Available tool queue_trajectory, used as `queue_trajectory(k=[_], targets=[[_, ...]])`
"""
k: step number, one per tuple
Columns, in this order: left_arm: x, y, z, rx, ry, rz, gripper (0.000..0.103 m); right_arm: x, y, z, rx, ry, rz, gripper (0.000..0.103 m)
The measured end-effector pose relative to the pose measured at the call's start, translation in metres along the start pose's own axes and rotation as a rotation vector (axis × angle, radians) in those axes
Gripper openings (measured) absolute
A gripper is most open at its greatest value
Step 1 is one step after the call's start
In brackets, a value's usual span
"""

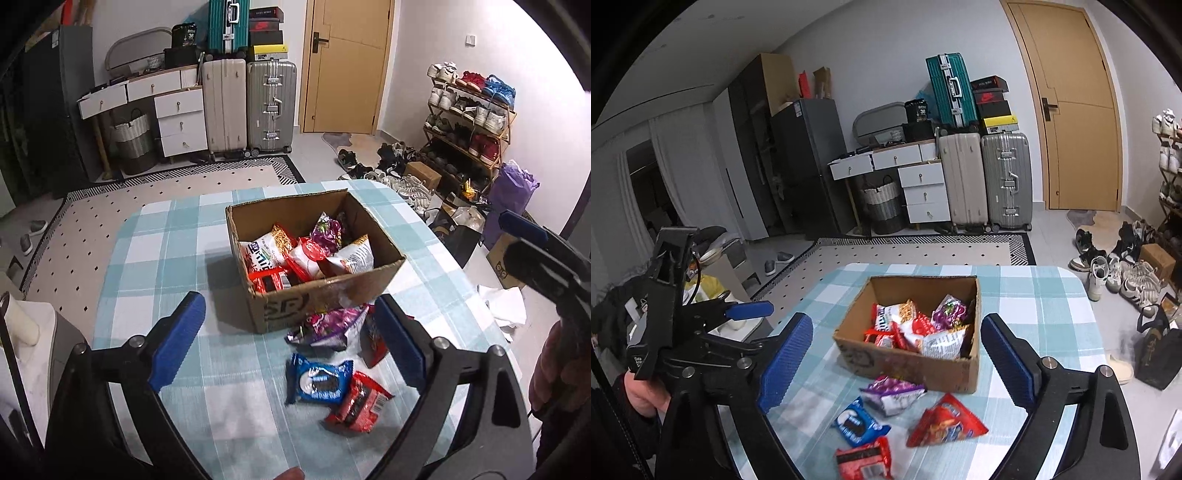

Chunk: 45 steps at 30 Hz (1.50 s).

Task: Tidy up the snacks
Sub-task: 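Move both open tools from the box back to the remaining snacks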

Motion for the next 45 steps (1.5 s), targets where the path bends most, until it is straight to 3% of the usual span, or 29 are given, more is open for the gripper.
queue_trajectory(k=[5,12,22,34,45], targets=[[0.001,-0.011,0.024,0.028,0.007,0.024,0.102,-0.012,-0.017,0.022,0.003,0.003,0.001,0.097],[0.0,-0.039,0.047,0.025,0.01,0.039,0.102,-0.022,-0.045,0.04,-0.028,0.004,0.0,0.098],[-0.005,-0.085,0.046,-0.008,0.017,0.074,0.102,-0.025,-0.087,0.046,-0.075,0.006,-0.022,0.1],[-0.02,-0.126,0.035,-0.023,0.031,0.129,0.102,-0.029,-0.147,0.021,-0.185,0.019,0.011,0.1],[-0.032,-0.155,0.013,-0.074,0.035,0.153,0.102,-0.027,-0.197,-0.043,-0.34,0.02,0.036,0.1]])
Point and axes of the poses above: each gripper's, at about its wrist camera, not at the fingertips, and z roughly against the way its jaws point, x to its right, y to its top, the point moved 7 cm from there along -z, roughly the way its jaws point, and after that the axes turned 7 degrees about x, right-handed, at the moved point
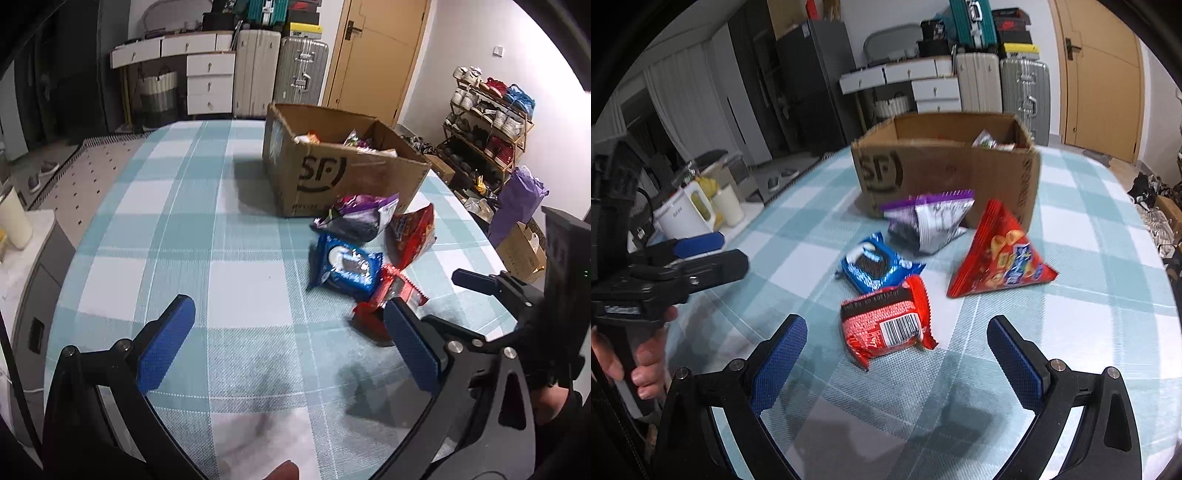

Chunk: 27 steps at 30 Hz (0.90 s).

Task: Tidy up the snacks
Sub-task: 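Move both open tools from the box back to the remaining snacks, then close the right tool on the red wafer pack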

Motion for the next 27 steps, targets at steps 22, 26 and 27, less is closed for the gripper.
queue_trajectory(k=[22,26,27], targets=[[-0.057,-0.021,-0.022,-0.065,0.065,0.102,0.102,-0.01,-0.004,-0.071,-0.131,0.026,0.105,0.056],[-0.057,-0.022,-0.024,-0.075,0.064,0.109,0.102,-0.004,0.002,-0.059,-0.088,0.06,0.048,0.046],[-0.056,-0.022,-0.025,-0.077,0.062,0.107,0.102,-0.001,0.003,-0.058,-0.086,0.055,0.035,0.046]])
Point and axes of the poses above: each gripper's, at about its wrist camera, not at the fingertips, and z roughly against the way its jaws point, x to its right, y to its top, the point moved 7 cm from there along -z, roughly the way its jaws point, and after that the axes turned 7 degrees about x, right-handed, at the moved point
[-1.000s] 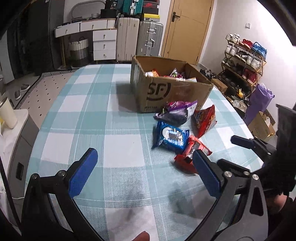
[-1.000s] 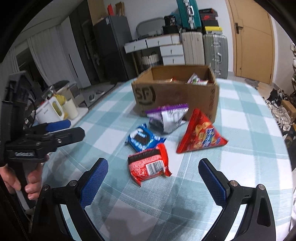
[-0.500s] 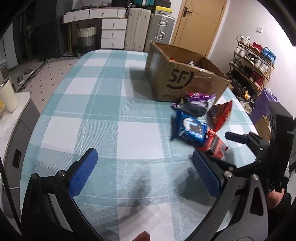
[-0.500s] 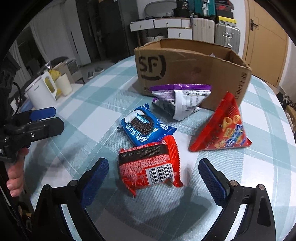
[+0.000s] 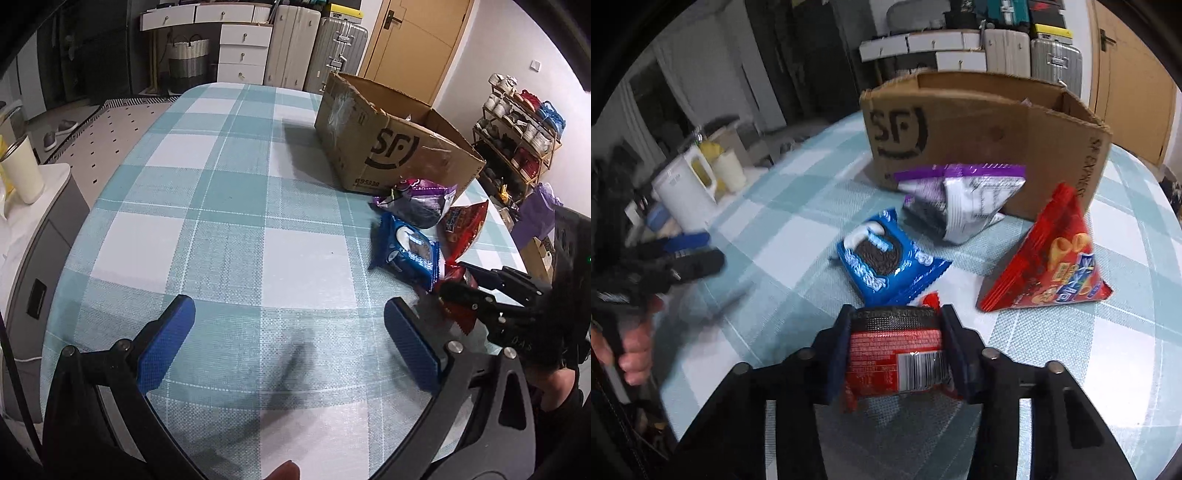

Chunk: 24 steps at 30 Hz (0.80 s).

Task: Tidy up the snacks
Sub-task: 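Close the right tool on the red wafer pack, then grasp the blue Oreo pack with the left tool while the right tool holds the wafer pack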

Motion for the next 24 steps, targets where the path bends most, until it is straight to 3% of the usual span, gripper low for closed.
queue_trajectory(k=[10,24], targets=[[0.017,-0.001,0.002,-0.002,-0.007,-0.03,0.102,0.009,-0.009,0.012,0.022,0.033,-0.066,0.045],[0.05,0.01,-0.014,-0.023,-0.03,-0.105,0.102,0.049,-0.013,0.065,0.142,0.131,-0.31,0.045]])
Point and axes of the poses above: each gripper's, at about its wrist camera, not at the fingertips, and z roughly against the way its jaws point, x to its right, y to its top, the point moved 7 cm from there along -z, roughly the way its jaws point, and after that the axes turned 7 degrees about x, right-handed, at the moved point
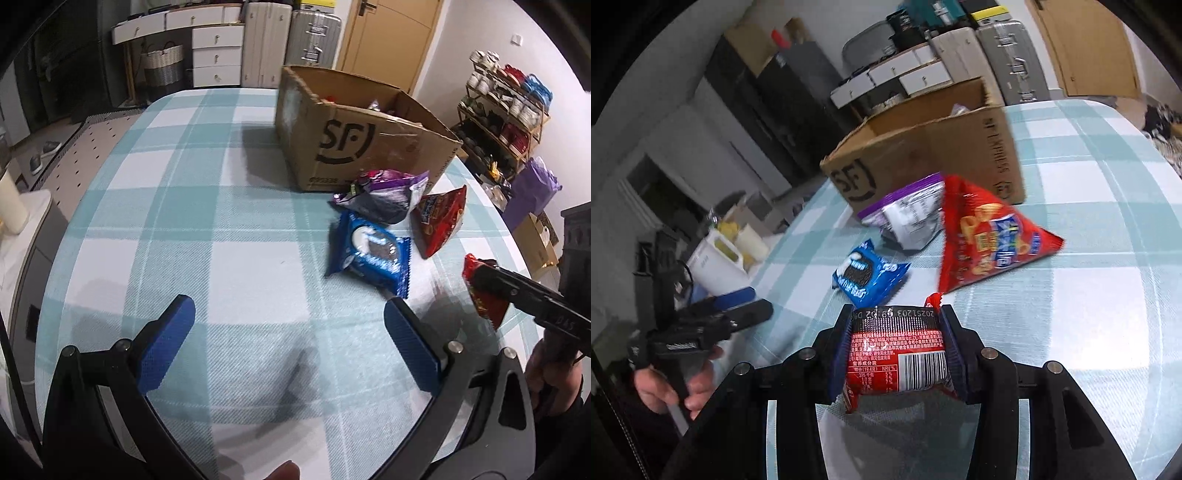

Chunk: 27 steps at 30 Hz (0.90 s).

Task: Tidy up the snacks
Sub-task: 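Grasp the blue Oreo pack with the left tool while the right tool holds the wafer pack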

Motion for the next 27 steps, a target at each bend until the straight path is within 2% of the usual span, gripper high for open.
queue_trajectory(k=[5,9,13,27], targets=[[0.023,0.009,-0.018,-0.027,-0.033,-0.04,0.102,0.008,0.002,0.021,0.032,-0.011,-0.013,0.045],[0.042,0.016,-0.036,-0.031,-0.02,-0.094,0.102,0.018,0.002,0.036,0.048,-0.022,-0.026,0.045],[0.055,0.017,-0.057,-0.068,-0.032,-0.099,0.102,0.025,0.002,0.047,0.06,-0.033,-0.034,0.045],[0.079,0.023,-0.098,-0.114,-0.03,-0.136,0.102,0.04,-0.002,0.054,0.07,-0.049,-0.043,0.045]])
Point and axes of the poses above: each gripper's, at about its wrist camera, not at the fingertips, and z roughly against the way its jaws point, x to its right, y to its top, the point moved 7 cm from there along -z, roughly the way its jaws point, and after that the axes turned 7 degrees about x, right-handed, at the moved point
